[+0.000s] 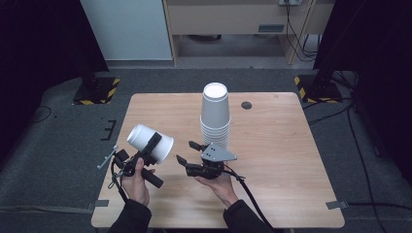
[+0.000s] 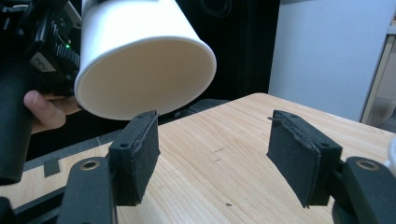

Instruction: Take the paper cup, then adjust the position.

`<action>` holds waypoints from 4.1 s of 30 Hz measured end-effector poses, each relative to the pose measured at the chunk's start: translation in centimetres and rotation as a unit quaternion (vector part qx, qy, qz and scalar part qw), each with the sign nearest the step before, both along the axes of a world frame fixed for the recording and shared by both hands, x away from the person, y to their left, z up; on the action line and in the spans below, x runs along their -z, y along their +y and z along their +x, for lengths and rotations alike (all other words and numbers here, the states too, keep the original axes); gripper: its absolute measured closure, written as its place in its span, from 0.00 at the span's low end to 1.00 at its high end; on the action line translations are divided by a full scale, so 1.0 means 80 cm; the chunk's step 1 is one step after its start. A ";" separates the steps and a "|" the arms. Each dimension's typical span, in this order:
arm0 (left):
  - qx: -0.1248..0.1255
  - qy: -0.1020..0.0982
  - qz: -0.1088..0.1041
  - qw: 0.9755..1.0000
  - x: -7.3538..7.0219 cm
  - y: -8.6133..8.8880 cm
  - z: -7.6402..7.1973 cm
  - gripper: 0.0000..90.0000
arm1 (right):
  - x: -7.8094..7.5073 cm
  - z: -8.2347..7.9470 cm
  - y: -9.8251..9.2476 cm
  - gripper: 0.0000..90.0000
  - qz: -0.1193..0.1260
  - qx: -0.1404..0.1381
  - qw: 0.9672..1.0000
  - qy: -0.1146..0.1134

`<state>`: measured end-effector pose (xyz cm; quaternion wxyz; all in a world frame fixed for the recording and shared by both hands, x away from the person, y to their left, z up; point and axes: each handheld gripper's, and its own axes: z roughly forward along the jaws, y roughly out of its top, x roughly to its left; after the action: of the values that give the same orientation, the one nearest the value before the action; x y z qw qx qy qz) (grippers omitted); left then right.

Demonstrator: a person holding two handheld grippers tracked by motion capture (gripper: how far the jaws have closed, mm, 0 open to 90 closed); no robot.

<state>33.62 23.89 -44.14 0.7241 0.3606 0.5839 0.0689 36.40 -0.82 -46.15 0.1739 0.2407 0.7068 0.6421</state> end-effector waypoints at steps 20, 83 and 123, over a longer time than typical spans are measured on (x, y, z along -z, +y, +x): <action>0.028 0.010 -0.008 1.000 0.005 -0.011 0.001 0.17 | 0.000 0.020 0.021 0.40 0.022 0.000 1.000 0.004; 0.083 0.016 -0.011 0.996 0.008 -0.028 0.005 0.17 | -0.009 0.031 0.026 0.76 0.044 0.007 0.999 -0.014; 0.059 0.002 0.008 0.998 0.008 -0.021 0.007 0.16 | -0.012 0.029 0.028 0.90 0.020 -0.012 1.000 0.019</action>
<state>34.14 22.18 -44.74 0.7227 0.4005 0.5625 0.0297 38.71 1.41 -45.17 0.1474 0.2478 0.6996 0.6538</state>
